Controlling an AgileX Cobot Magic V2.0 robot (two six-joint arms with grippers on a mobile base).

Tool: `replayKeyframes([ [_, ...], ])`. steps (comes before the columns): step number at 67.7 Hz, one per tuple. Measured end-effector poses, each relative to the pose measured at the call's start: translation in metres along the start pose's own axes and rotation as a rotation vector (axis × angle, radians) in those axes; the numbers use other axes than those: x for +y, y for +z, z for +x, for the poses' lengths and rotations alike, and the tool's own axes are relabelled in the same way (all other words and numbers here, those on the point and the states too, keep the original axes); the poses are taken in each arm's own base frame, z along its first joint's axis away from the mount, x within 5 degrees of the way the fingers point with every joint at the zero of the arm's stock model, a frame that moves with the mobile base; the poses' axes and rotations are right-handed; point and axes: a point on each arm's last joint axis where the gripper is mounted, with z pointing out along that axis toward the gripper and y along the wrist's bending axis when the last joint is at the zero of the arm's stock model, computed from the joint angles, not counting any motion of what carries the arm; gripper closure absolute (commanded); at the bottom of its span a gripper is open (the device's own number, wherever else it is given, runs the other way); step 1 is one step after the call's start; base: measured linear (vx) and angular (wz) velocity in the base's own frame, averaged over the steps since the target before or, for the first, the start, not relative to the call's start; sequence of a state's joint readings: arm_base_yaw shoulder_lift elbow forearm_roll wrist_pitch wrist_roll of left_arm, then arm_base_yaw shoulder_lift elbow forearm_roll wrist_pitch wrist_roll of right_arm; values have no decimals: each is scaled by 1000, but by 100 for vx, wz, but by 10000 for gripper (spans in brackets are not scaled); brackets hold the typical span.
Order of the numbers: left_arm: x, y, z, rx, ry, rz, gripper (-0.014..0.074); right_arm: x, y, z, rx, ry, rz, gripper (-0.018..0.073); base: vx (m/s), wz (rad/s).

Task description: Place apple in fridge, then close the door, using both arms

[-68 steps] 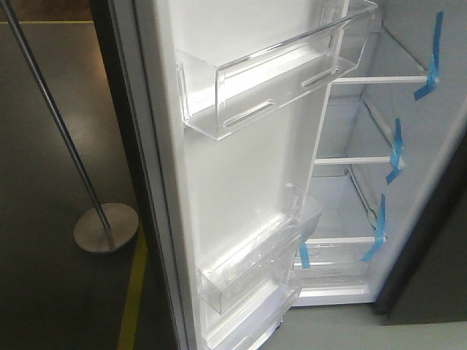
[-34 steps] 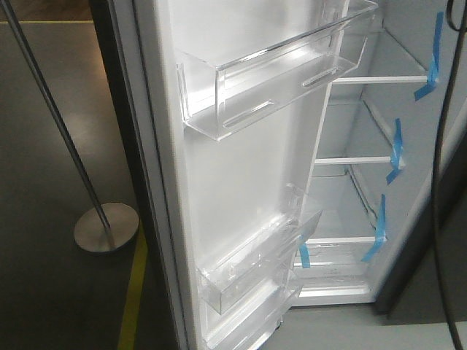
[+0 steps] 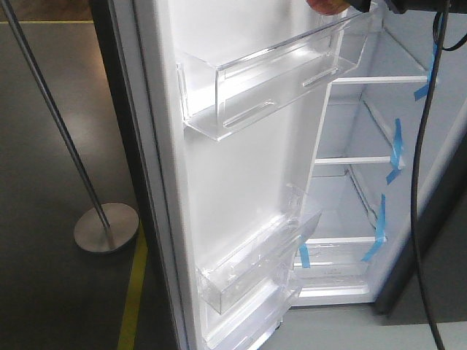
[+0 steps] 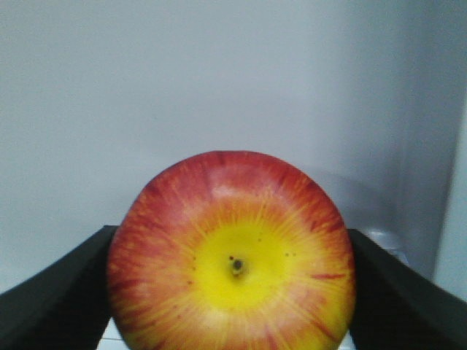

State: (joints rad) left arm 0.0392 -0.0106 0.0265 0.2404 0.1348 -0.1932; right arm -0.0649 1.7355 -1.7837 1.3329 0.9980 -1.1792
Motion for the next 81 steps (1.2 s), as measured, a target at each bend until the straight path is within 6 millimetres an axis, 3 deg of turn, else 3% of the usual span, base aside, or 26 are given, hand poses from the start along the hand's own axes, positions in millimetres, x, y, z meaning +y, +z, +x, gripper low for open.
replayKeyframes([
  [7, 0, 0, 0, 0, 0, 0, 604, 0, 0, 0, 2, 6, 1, -60, 0, 0],
  [23, 0, 0, 0, 0, 0, 0, 604, 0, 0, 0, -3, 32, 5, -21, 0, 0],
  [31, 0, 0, 0, 0, 0, 0, 604, 0, 0, -1, -12, 47, 0, 52, 0, 0],
  [38, 0, 0, 0, 0, 0, 0, 604, 8, -6, -10, -35, 39, -8, 193, 0, 0],
  [49, 0, 0, 0, 0, 0, 0, 604, 49, -33, -40, -88, -50, -46, 552, 0, 0],
  [51, 0, 0, 0, 0, 0, 0, 604, 56, -37, -44, -90, -69, -51, 576, 0, 0],
  [68, 0, 0, 0, 0, 0, 0, 604, 133, -94, -73, -38, -264, -18, 564, 0, 0],
  [81, 0, 0, 0, -2, 0, 0, 604, 166, -124, -67, 58, -300, 69, 564, 0, 0],
])
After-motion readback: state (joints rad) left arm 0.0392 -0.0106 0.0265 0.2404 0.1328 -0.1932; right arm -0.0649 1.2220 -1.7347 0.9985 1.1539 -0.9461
